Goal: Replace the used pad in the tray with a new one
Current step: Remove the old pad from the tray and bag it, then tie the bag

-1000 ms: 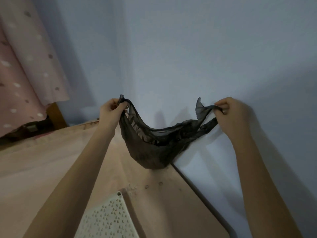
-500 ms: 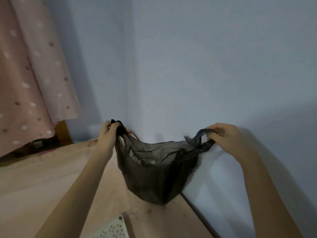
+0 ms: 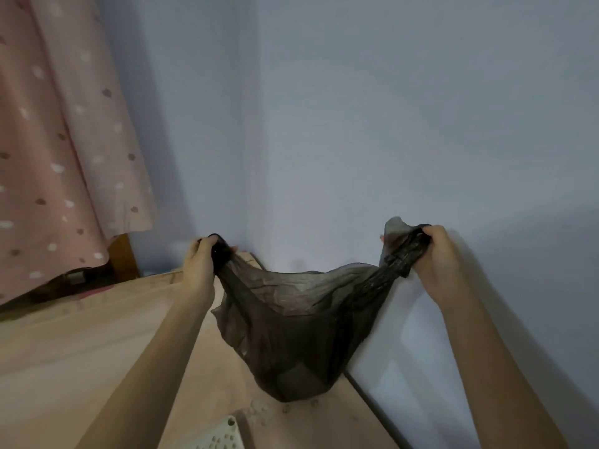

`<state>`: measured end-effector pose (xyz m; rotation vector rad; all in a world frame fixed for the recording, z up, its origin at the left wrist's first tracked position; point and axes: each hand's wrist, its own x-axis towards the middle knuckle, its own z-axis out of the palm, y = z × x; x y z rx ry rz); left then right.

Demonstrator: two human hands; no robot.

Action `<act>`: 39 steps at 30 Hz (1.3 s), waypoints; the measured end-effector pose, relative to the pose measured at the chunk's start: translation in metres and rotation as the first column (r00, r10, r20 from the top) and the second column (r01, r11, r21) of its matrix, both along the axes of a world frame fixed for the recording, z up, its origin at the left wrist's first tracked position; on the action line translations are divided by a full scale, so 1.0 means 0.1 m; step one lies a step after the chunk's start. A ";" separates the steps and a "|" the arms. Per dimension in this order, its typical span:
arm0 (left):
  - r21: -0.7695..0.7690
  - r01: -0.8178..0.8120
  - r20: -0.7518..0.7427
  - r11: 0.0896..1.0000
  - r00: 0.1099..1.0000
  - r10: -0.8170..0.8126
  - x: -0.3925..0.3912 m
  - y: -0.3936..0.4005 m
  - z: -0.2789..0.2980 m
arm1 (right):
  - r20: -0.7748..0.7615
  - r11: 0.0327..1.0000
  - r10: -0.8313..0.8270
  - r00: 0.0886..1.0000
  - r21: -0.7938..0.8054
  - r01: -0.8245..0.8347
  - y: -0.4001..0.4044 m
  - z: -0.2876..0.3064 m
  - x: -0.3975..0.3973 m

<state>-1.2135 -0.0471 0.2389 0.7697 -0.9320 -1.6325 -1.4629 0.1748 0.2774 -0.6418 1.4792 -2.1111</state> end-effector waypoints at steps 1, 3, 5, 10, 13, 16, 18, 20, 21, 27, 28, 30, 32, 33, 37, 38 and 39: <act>-0.019 0.028 0.006 0.999 1.000 -0.028 -0.02 0.02 -0.01 | -0.009 1.000 0.028 1.000 0.010 -0.028 -0.02 -0.01 0.03; -0.071 0.103 0.051 0.992 0.994 -0.100 -0.06 0.08 -0.02 | -0.017 0.999 0.047 0.999 0.017 -0.047 -0.06 -0.03 0.10; -0.134 0.174 0.084 0.976 0.983 -0.164 -0.12 0.16 -0.02 | -0.019 0.999 0.029 0.999 0.028 -0.029 -0.13 -0.10 0.11; -0.261 0.320 0.241 0.911 0.935 -0.259 -0.32 0.41 0.02 | -0.183 0.985 0.063 0.981 0.169 -0.031 -0.24 -0.28 0.13; -0.317 0.457 0.378 0.831 0.864 -0.331 -0.40 0.50 -0.02 | -0.313 0.942 0.145 0.939 0.334 -0.034 -0.28 -0.34 0.20; -0.334 0.534 0.487 0.777 0.803 -0.343 -0.47 0.59 -0.08 | -0.275 0.873 0.258 0.926 0.478 -0.101 -0.34 -0.41 0.24; -0.334 0.559 0.521 0.759 0.780 -0.345 -0.51 0.64 -0.13 | -0.228 0.851 0.290 0.930 0.506 -0.141 -0.36 -0.44 0.28; -0.337 0.597 0.548 0.728 0.753 -0.364 -0.55 0.68 -0.19 | -0.204 0.844 0.314 0.927 0.507 -0.174 -0.37 -0.49 0.33; -0.344 0.622 0.557 0.704 0.738 -0.380 -0.57 0.69 -0.22 | -0.205 0.849 0.327 0.923 0.492 -0.191 -0.36 -0.50 0.37; -0.285 0.689 0.465 0.666 0.707 -0.532 -0.62 0.81 -0.34 | -0.226 0.898 0.334 0.915 0.370 -0.237 -0.34 -0.60 0.58; -0.242 0.672 0.429 0.700 0.721 -0.544 -0.63 0.82 -0.36 | -0.217 0.904 0.306 0.927 0.373 -0.211 -0.36 -0.64 0.57; -0.155 0.618 0.402 0.771 0.752 -0.522 -0.67 0.81 -0.42 | -0.182 0.897 0.264 0.947 0.406 -0.172 -0.41 -0.69 0.55; -0.091 0.586 0.444 0.805 0.748 -0.494 -0.68 0.81 -0.45 | -0.092 0.887 0.264 0.960 0.414 -0.205 -0.44 -0.72 0.54; -0.067 0.580 0.467 0.812 0.737 -0.488 -0.68 0.82 -0.46 | -0.051 0.885 0.285 0.957 0.397 -0.243 -0.44 -0.72 0.55; -0.115 0.570 0.542 0.814 0.723 -0.430 -0.73 0.87 -0.53 | -0.086 0.872 0.345 0.935 0.398 -0.285 -0.44 -0.72 0.59; -0.129 0.579 0.546 0.805 0.719 -0.430 -0.74 0.88 -0.55 | -0.147 0.861 0.354 0.924 0.437 -0.261 -0.44 -0.73 0.59; -0.141 0.591 0.538 0.794 0.719 -0.440 -0.75 0.89 -0.56 | -0.212 0.850 0.369 0.905 0.471 -0.237 -0.44 -0.73 0.60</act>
